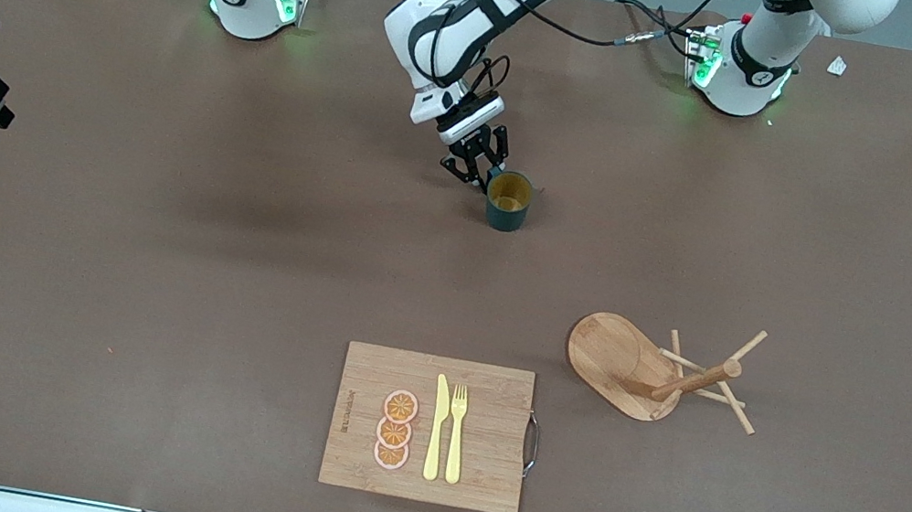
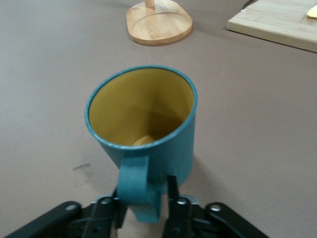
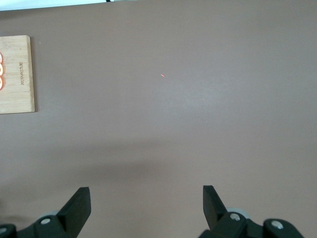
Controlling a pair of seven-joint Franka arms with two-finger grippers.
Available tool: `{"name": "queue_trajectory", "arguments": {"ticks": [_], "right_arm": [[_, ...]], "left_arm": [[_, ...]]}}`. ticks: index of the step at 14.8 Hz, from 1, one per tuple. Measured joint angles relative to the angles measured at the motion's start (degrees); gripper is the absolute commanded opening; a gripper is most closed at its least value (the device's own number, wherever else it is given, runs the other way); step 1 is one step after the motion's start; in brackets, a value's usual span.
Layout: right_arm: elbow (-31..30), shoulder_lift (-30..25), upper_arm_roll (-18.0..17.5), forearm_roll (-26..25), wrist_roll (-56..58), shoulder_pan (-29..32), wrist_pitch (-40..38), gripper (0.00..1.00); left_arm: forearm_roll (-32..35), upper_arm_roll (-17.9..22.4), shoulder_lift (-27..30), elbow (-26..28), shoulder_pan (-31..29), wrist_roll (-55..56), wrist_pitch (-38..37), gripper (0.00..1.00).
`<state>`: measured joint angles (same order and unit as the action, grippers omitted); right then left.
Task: Pass cup and hang on rack
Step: 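Close the left gripper on the mug handle and lift the mug, then carry the mug with the left gripper onto a peg of the wooden rack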
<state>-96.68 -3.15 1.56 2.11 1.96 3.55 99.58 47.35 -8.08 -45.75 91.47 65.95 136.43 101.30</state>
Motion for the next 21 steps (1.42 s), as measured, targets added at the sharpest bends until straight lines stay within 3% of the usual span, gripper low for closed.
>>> {"name": "queue_trajectory", "arguments": {"ticks": [3, 7, 9, 18, 21], "right_arm": [[0.1, 0.1, 0.1, -0.2, 0.1, 0.0, -0.2, 1.00], [0.7, 0.1, 0.5, -0.8, 1.4, 0.7, -1.1, 1.00], [1.7, 0.1, 0.6, -0.9, 2.3, 1.4, -3.8, 1.00], [3.9, 0.1, 0.0, -1.3, 2.8, 1.5, -6.4, 1.00], [3.9, 0.1, 0.0, -1.4, 2.8, 1.5, -7.3, 1.00]], "left_arm": [[1.5, 0.0, -0.6, 0.0, 0.3, 0.0, 0.2, 0.01], [1.4, 0.1, -0.5, -0.9, -0.2, -0.9, 0.6, 0.01], [-1.7, 0.2, 0.9, -2.6, -2.0, -4.0, 2.5, 0.00], [-36.2, 0.4, 20.0, -4.2, -19.0, -29.6, 10.3, 0.00], [-52.0, 0.5, 23.8, -3.9, -25.8, -40.8, 11.0, 0.00]]}}
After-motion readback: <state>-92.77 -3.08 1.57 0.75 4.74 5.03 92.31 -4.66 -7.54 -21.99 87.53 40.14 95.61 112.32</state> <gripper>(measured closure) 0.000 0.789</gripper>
